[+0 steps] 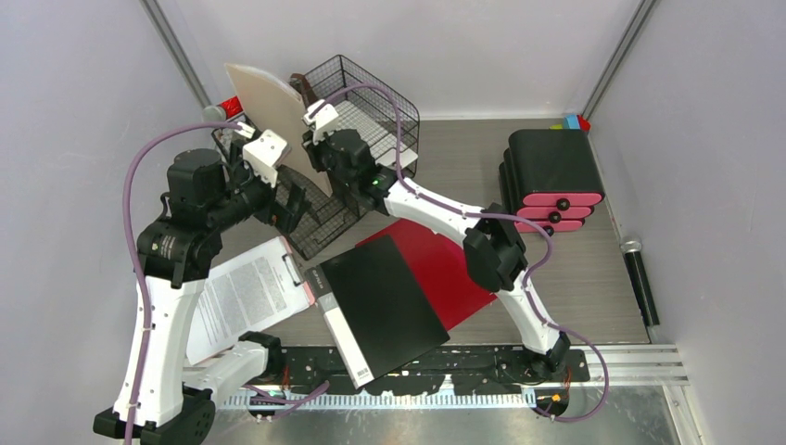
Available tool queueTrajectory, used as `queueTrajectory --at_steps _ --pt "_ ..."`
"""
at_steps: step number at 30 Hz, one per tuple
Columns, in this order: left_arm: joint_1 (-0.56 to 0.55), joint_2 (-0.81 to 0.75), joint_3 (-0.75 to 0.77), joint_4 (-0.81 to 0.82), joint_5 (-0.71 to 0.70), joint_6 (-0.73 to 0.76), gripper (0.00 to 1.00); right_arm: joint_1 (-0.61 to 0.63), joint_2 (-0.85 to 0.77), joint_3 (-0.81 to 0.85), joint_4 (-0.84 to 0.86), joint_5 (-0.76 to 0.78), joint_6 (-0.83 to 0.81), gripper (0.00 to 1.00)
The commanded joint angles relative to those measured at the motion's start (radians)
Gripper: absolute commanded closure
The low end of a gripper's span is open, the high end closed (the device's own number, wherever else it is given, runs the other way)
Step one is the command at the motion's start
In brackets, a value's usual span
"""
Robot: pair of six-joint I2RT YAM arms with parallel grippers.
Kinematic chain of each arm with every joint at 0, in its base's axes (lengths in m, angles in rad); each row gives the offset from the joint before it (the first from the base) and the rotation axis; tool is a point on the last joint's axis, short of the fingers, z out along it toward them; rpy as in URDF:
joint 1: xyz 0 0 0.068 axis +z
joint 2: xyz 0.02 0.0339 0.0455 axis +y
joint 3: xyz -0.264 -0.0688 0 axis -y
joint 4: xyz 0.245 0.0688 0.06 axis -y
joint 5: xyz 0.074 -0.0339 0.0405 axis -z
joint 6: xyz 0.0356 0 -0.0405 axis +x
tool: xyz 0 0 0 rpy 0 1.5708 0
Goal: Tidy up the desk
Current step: Place the folder in the storage box.
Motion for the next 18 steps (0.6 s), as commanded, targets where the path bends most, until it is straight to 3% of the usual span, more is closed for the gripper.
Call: queueTrajectory --at_steps 1,18 --pt "0.006 -0.010 0.006 0.033 0.019 0.003 0.00 0.023 0.017 0.042 -0.071 0.028 -0.015 1.00" --pt "0.006 -0.011 0.060 0.007 0.005 -0.006 0.00 0.068 0.043 0.073 -0.077 0.159 -0.058 1.00"
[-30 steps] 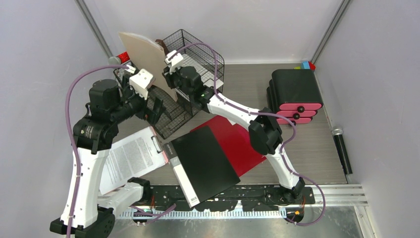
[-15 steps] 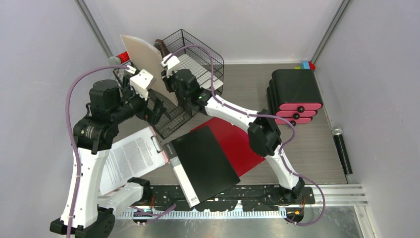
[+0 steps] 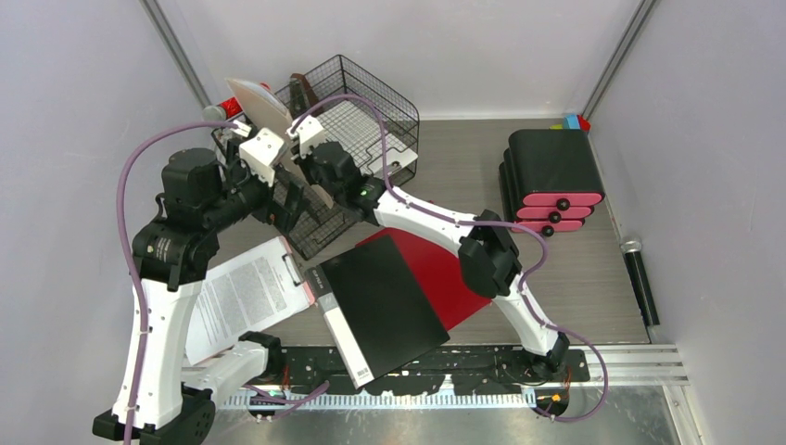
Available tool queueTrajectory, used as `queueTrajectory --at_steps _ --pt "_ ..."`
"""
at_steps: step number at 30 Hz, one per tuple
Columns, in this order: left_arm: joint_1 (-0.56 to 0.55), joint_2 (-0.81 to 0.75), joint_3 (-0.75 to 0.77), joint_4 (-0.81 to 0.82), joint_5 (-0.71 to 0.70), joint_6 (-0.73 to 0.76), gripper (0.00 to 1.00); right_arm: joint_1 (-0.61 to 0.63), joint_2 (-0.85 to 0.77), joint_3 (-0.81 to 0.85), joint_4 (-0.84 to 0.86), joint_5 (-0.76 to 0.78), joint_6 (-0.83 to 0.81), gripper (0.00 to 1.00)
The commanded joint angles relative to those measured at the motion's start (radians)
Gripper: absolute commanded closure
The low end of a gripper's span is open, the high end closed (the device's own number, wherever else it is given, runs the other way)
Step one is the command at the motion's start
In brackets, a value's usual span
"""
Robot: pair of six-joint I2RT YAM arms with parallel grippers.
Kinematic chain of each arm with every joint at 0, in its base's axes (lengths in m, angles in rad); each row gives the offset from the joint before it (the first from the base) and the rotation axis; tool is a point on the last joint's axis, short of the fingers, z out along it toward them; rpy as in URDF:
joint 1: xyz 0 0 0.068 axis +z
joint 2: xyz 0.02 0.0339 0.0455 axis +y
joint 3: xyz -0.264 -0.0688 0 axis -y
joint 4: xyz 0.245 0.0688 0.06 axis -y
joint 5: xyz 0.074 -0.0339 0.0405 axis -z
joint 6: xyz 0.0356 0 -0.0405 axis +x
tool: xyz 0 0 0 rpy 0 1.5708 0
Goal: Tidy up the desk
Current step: Place the folder in the storage box.
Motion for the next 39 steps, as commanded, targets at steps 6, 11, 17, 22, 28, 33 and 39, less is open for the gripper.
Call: queueTrajectory --at_steps 6,11,17,22,28,33,39 --pt "0.006 -0.012 0.032 0.009 0.001 -0.004 0.00 0.002 0.056 0.052 0.129 0.018 0.019 1.00" --pt "0.006 -0.007 0.035 0.007 0.001 -0.003 0.00 -0.005 0.083 0.109 0.159 0.023 0.041 1.00" --pt "0.005 -0.001 0.034 0.008 0.003 -0.004 0.00 -0.013 0.100 0.147 0.162 0.021 0.069 1.00" --pt "0.006 -0.001 0.026 0.015 0.004 -0.004 0.00 -0.018 0.090 0.146 0.175 0.045 0.072 1.00" --pt "0.006 -0.003 0.017 0.021 0.006 -0.009 0.00 -0.018 0.086 0.152 0.197 0.075 0.071 1.00" --pt "0.006 -0.002 0.015 0.025 0.007 -0.010 0.00 -0.017 0.095 0.161 0.215 0.073 0.071 1.00" --pt "0.006 0.003 0.014 0.024 0.006 -0.011 0.00 -0.017 0.115 0.211 0.252 0.063 0.056 1.00"
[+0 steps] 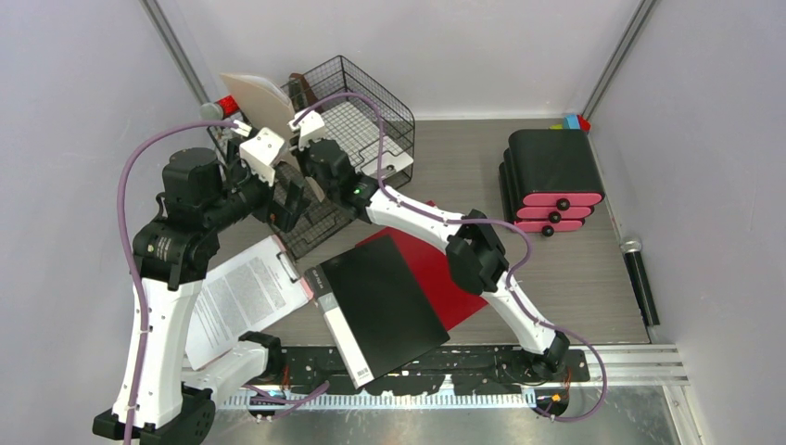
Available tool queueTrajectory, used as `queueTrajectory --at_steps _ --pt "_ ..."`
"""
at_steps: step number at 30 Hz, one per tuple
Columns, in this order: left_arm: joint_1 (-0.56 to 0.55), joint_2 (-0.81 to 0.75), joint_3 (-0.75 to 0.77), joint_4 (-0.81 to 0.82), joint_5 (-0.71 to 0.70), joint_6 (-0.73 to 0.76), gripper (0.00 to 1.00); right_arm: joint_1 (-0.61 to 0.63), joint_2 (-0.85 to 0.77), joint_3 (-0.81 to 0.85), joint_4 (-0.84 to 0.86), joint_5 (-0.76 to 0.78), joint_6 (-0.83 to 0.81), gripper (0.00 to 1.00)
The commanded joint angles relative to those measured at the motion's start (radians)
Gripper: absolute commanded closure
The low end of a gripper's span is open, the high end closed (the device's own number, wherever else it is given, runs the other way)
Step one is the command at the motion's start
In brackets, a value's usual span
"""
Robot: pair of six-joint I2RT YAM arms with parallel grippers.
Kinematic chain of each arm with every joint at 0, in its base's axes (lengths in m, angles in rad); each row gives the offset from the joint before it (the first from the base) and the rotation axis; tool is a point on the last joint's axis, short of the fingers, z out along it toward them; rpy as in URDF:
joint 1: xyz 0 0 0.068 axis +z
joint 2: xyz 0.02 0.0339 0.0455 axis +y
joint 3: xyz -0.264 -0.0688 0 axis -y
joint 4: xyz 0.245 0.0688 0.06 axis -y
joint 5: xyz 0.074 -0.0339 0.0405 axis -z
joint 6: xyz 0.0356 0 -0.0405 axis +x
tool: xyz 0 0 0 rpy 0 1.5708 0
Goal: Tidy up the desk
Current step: Place the folder in the storage box.
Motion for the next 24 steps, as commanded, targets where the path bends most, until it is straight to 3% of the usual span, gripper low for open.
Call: queueTrajectory --at_steps 1,11,24 --pt "0.006 0.003 0.014 0.025 0.005 -0.011 0.00 -0.006 0.016 0.107 0.177 -0.008 0.002 1.00" --pt "0.006 0.010 0.026 0.027 0.005 -0.021 0.00 0.001 0.010 0.156 0.195 0.012 -0.016 1.00" --pt "0.006 0.012 0.032 0.024 0.003 -0.026 0.00 0.050 0.015 0.100 0.273 0.016 -0.063 1.00"
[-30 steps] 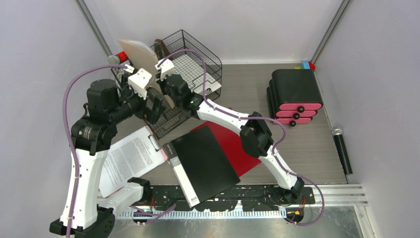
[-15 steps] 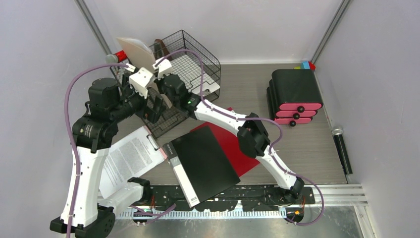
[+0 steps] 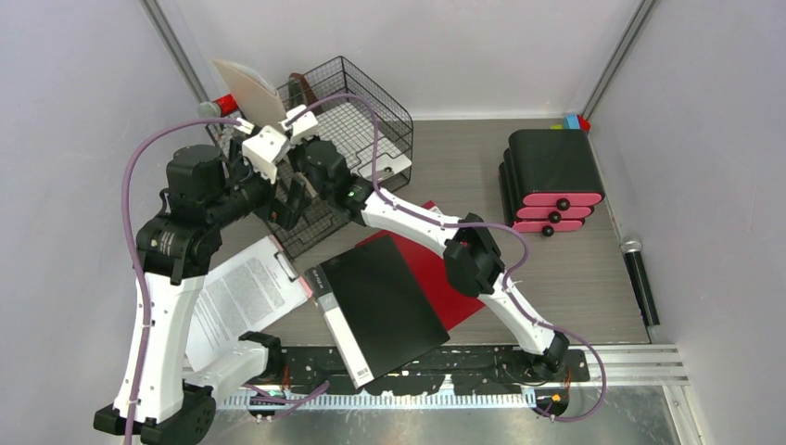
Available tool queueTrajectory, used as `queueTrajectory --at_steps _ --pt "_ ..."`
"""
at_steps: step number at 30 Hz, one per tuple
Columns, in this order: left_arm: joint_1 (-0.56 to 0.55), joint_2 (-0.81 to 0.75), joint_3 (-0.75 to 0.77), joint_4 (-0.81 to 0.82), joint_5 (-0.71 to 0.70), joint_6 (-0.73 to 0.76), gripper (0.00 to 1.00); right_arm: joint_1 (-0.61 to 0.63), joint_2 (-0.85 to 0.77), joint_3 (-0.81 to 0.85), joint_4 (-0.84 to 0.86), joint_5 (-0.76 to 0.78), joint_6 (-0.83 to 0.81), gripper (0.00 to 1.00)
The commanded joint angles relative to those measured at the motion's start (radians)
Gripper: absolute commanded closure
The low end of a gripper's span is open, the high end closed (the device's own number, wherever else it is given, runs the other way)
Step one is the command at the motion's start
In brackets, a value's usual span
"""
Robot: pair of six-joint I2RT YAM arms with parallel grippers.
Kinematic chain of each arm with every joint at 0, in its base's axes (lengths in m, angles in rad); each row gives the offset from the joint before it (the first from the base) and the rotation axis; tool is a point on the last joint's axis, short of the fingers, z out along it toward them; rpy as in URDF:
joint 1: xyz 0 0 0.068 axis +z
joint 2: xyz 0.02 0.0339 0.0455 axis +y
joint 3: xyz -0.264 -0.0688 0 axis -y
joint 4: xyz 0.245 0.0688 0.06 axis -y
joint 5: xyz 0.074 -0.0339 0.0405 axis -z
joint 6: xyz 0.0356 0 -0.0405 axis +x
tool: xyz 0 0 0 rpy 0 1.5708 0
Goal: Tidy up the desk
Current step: Place the folder in the storage box.
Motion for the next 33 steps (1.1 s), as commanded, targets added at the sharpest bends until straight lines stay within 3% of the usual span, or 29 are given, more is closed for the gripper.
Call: queueTrajectory --at_steps 1,27,33 --pt "0.006 -0.007 0.032 0.022 0.003 -0.018 0.00 0.018 -0.014 0.007 0.193 -0.005 0.002 1.00" --pt "0.006 -0.009 0.006 0.036 0.015 -0.018 0.00 -0.004 0.030 -0.228 0.326 0.008 -0.043 1.00" --pt "0.006 -0.015 0.001 0.030 0.015 -0.011 0.00 -0.034 0.017 -0.260 0.302 -0.107 -0.048 1.00"
